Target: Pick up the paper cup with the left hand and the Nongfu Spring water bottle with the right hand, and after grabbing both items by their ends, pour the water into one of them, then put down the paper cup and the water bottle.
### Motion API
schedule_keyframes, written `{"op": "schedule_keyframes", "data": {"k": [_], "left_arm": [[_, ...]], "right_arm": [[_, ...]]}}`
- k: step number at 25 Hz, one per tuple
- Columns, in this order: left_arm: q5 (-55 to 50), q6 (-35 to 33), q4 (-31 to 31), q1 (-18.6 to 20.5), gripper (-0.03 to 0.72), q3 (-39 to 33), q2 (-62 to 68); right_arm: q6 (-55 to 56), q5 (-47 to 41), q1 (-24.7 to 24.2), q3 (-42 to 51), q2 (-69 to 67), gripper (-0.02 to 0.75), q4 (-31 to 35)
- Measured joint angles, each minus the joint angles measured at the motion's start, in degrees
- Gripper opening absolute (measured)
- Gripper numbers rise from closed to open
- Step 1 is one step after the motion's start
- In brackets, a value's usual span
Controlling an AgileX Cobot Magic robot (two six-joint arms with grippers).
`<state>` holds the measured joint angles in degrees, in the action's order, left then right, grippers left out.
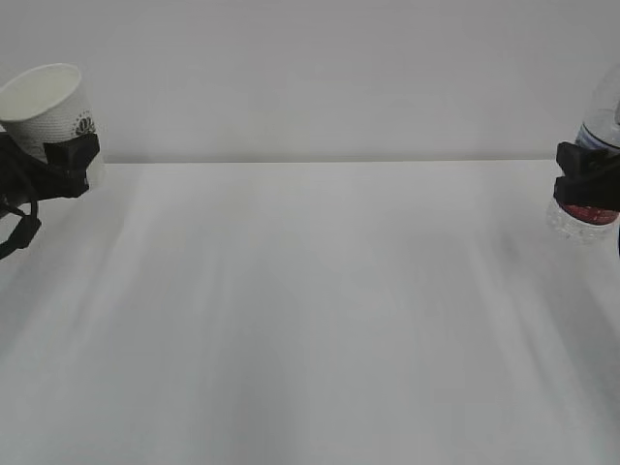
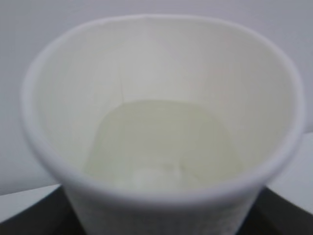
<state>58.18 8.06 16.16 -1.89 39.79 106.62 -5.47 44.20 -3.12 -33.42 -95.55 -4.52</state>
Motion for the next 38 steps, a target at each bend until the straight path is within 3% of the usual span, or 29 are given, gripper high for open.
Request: {"op": "schedule_keyframes", "data": {"k": [17,38], "left_arm": [[5.1,-0.4,-1.1,7.9,0.482,0.0,5.9],[5.3,-0.5,-3.6,8.2,0.482,2.3,16.1]], "right_arm": [[0.0,0.0,0.0,0.0,0.0,0.469,0.0],[0.0,0.0,0.0,0.0,0.0,0.469,-0.5]]}}
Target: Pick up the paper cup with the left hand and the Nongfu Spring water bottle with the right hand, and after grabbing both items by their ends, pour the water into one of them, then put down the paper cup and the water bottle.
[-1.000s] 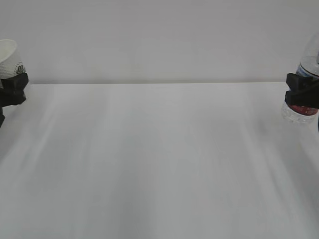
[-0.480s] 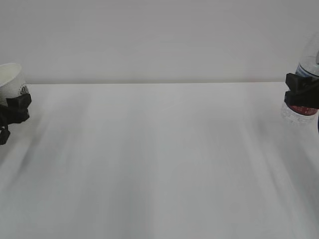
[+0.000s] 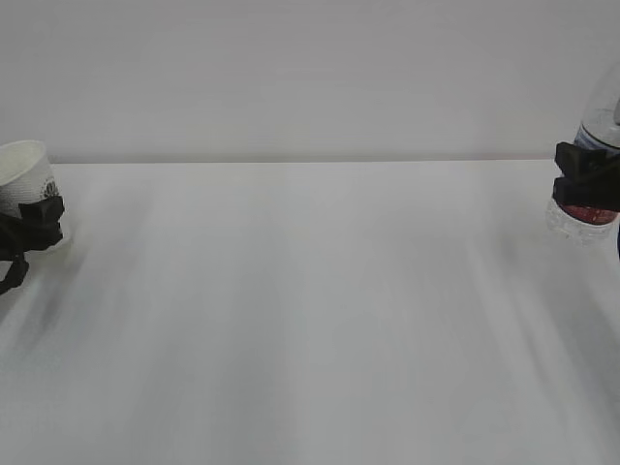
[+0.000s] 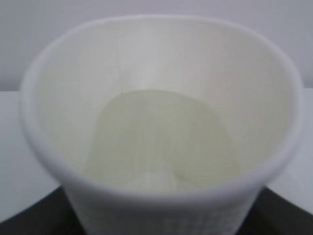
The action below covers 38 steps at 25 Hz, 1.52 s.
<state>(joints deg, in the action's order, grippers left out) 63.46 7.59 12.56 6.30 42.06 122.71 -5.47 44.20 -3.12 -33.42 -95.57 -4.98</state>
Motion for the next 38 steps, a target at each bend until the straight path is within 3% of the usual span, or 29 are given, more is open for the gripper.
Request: {"op": "schedule_keyframes", "data": {"k": [30,33,38], "left_arm": [[3.1,0.0,-3.0,0.0,0.484,2.0,4.3],[3.1,0.0,-3.0,0.0,0.521,2.0,4.3],[2.8,0.0,-3.0,0.0,0.645,2.0,4.5]], "right_arm": [[-0.1,-0.4,0.0,0.0,0.0,0.468,-0.1],[-0.1,-0.4,0.0,0.0,0.0,0.469,-0.1],[-0.1,-0.4,0.0,0.0,0.0,0.469,-0.1]]}}
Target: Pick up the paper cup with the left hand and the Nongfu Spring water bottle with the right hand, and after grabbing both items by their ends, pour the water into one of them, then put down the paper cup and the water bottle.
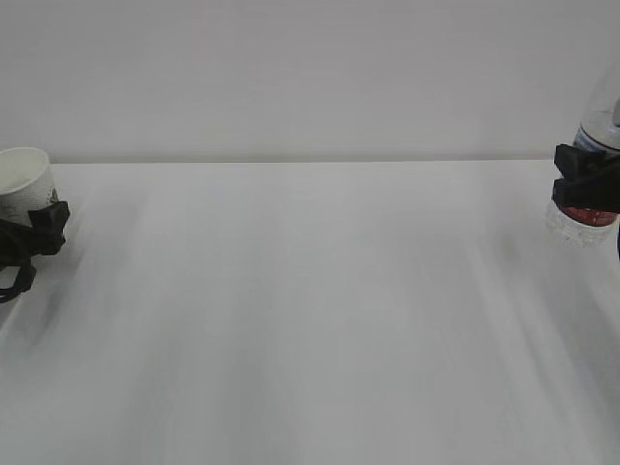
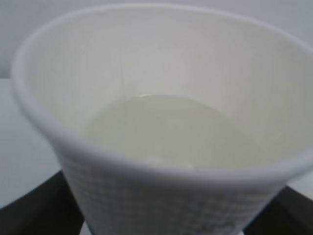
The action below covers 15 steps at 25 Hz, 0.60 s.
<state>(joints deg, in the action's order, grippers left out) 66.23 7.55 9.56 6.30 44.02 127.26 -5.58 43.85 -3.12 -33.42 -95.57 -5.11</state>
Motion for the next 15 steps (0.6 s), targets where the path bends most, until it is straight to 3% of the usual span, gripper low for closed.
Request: {"op": "schedule_keyframes", "data": {"k": [15], "left_arm": [[-0.1,-0.1,0.2,0.0,0.671,-6.9,-4.0]], "right_arm": [[0.0,0.0,0.0,0.0,0.0,0.468,0.0]]}}
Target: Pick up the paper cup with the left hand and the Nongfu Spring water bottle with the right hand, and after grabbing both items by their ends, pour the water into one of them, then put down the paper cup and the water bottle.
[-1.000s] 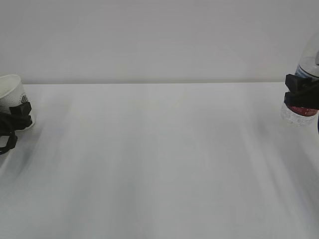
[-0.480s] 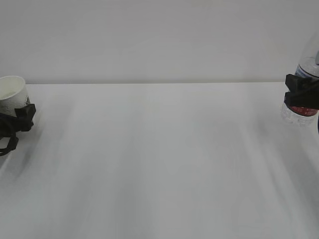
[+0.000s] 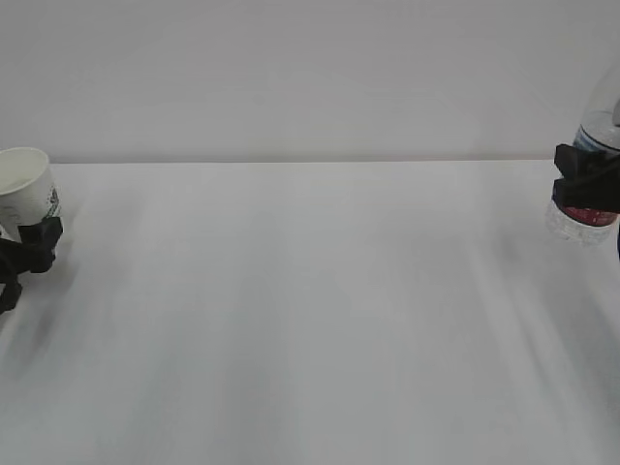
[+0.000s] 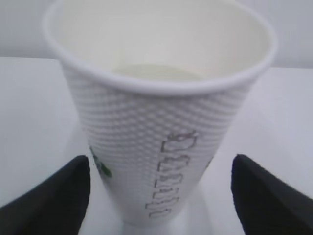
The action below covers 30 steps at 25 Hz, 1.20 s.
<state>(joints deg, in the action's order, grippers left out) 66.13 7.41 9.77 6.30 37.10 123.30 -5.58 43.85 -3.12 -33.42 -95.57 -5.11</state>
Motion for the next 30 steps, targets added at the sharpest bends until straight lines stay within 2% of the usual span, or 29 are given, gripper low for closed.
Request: {"op": "schedule_keyframes", "data": {"k": [13,17,22,30], "left_arm": [[0.0,-0.1,0.6,0.0,0.664,-13.1,-15.5],[0.0,-0.2,2.7,0.0,0.659,-16.3,-21.7],[0.0,-0.2,6.8,0.0,0.654,-19.4,-28.5],[0.0,1.9,7.7,0.0,0.644,-20.6,-33.8]], "right_arm": [[0.2,0.0,0.0,0.0,0.0,0.468,0.0],[0.4,0.0,0.0,0.0,0.0,0.468,0.0],[0.6,0.0,0.0,0.0,0.0,0.468,0.0],[1.5,0.0,0.0,0.0,0.0,0.468,0.0]]}}
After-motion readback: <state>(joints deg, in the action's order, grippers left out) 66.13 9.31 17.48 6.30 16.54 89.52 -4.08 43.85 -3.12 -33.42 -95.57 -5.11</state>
